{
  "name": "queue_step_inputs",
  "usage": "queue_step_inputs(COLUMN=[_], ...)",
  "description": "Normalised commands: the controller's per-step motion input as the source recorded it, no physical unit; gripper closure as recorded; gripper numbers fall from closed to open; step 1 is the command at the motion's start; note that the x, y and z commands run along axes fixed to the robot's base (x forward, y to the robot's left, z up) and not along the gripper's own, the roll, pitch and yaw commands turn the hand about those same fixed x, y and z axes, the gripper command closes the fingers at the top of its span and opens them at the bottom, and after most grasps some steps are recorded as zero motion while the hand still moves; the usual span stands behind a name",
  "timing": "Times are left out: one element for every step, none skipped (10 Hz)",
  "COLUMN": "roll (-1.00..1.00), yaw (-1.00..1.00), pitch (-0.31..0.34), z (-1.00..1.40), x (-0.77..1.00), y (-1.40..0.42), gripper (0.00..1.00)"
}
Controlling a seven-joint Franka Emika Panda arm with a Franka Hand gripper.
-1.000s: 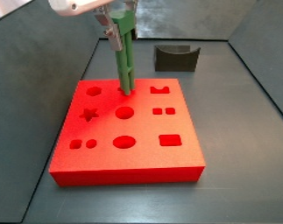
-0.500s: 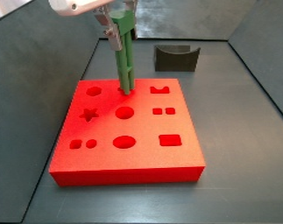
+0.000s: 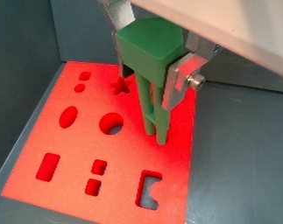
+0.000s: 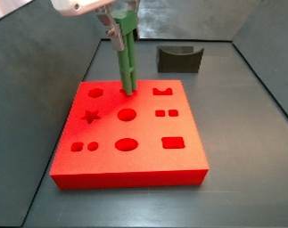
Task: Pick up the 3 prong object. Move up. Place the 3 prong object on the fixture. Regrasp the 3 prong object. Move to above the board. Insert the 3 prong object.
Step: Insert the 3 prong object.
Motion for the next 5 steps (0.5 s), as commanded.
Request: queue_step_inputs(roll=[0.18,0.17,0.15,0.13,0.12], yaw=[0.16,0.14,0.11,0.08,0.07], pitch=[0.040,0.053,0.070,0.083,0.067], z=[-0.06,-0.09,-0.15,-0.19,-0.19], x=[0.00,0.00,0.02,0.11,0.12], y=[0.00,0.00,-0.02,-0.03,-0.03], gripper=[1.00,1.00,1.00,1.00,1.00])
